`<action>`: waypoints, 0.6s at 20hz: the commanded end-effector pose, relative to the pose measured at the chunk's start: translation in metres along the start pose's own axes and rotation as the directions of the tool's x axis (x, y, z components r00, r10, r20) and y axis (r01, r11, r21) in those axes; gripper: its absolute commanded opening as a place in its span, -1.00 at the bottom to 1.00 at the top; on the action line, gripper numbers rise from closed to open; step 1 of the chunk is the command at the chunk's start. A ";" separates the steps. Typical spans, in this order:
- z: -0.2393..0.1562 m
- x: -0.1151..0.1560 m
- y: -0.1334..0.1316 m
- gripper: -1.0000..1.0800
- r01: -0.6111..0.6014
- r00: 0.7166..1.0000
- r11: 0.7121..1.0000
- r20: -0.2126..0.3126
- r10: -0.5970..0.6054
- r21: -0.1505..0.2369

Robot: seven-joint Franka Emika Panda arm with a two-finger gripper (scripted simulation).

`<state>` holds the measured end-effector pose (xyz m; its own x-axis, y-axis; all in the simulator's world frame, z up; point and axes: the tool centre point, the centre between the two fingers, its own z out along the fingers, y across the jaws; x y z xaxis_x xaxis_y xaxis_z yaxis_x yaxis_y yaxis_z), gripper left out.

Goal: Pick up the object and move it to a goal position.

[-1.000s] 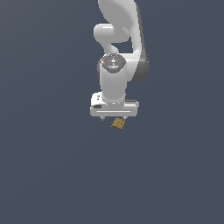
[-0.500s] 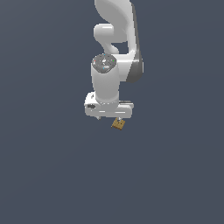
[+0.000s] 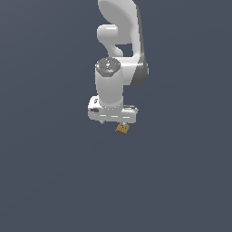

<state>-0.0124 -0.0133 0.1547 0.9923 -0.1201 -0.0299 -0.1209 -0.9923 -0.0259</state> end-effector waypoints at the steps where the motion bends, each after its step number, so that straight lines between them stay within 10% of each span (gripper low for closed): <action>1: 0.006 -0.003 -0.003 0.92 -0.018 1.000 1.000 -0.001 0.018 -0.001; 12: 0.055 -0.031 -0.025 0.92 -0.178 0.984 0.984 -0.017 0.177 -0.010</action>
<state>-0.0361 0.0121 0.1088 0.9631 -0.2684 -0.0194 -0.2686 -0.9632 -0.0121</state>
